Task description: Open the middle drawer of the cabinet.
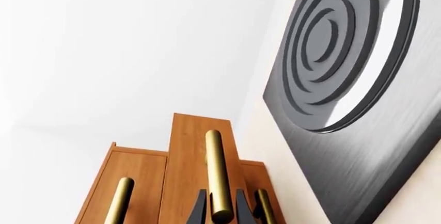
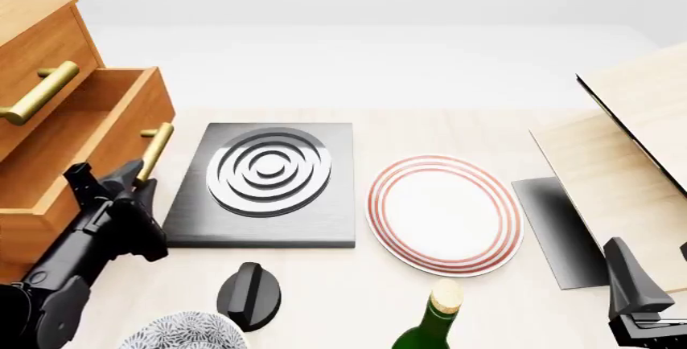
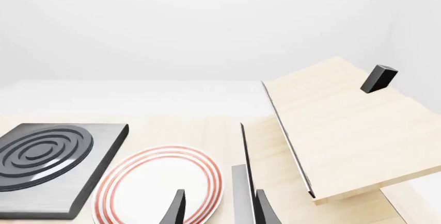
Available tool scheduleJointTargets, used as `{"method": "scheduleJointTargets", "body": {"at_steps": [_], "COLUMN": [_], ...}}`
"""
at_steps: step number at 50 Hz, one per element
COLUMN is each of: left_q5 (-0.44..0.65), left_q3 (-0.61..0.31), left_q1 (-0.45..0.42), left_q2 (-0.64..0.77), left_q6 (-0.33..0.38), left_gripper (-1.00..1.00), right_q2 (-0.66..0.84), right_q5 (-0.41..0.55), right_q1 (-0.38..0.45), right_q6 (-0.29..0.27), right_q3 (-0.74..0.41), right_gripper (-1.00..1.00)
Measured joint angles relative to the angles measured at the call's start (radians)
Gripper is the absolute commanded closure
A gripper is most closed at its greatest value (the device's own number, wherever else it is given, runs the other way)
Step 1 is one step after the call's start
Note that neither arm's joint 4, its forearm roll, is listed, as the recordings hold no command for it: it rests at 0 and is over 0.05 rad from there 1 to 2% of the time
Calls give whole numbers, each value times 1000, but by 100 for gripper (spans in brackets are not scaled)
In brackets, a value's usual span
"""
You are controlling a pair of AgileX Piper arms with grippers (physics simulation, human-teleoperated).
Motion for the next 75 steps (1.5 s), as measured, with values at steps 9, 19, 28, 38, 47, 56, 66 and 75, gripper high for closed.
{"method": "scheduleJointTargets", "body": {"at_steps": [9,19,28,38,47,56,66,75], "left_q5": [-5,-7,-10,21,66,107,136,168], "left_q3": [-19,-36,-42,-44,-45,-46,-46,-50], "left_q1": [-29,-46,-54,-70,-105,-142,-177,-211], "left_q2": [16,29,35,12,-30,-73,-110,-146], "left_q6": [5,7,9,1,-12,-24,-33,-45], "left_gripper": [-100,-100,-100,-100,-100,-100,-100,-100], "right_q2": [0,0,0,0,0,0,0,0], "right_q5": [0,0,0,0,0,0,0,0], "right_q1": [0,0,0,0,0,0,0,0], "right_q6": [0,0,0,0,0,0,0,0], "right_q3": [0,0,0,0,0,0,0,0], "right_gripper": [-100,-100,-100,-100,-100,-100,-100,-100]}}
